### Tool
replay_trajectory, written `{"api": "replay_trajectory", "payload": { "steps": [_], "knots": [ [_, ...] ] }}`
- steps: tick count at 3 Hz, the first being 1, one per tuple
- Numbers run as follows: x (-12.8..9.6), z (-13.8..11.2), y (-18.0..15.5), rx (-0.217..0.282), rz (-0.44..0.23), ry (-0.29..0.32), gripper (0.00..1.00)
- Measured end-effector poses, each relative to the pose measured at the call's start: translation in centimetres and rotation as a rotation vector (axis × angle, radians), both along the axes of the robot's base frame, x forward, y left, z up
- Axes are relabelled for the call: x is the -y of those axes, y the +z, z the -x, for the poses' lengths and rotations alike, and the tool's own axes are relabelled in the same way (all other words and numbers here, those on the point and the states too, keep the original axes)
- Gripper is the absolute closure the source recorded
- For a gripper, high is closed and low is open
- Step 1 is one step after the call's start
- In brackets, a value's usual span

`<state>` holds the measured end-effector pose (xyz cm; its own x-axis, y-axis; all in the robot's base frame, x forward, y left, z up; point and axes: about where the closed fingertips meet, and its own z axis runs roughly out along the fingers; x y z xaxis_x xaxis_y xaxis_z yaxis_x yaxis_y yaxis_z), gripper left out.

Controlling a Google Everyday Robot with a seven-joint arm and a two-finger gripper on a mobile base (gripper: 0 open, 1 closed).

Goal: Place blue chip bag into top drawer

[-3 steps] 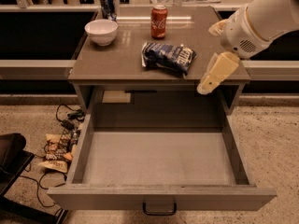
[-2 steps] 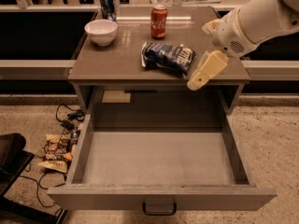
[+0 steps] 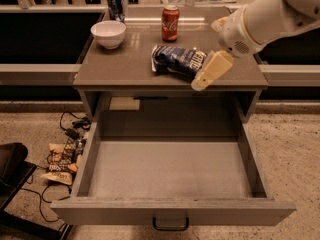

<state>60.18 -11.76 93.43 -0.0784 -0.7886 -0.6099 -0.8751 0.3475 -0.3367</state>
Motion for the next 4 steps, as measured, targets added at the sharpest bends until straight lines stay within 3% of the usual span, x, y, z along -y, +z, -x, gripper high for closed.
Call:
{"api": "replay_trajectory", "payload": {
  "steps": [2,3,4],
  "knots": [
    [-5.1,-7.0,-2.7,0.03,0.016,-0.05,0.0],
    [-6.3,-8.9,-4.5,0.027,0.021,-0.074,0.0],
    [-6.9,-10.6,-6.7,0.016,0.051,-0.106,0.18]
  ]
}}
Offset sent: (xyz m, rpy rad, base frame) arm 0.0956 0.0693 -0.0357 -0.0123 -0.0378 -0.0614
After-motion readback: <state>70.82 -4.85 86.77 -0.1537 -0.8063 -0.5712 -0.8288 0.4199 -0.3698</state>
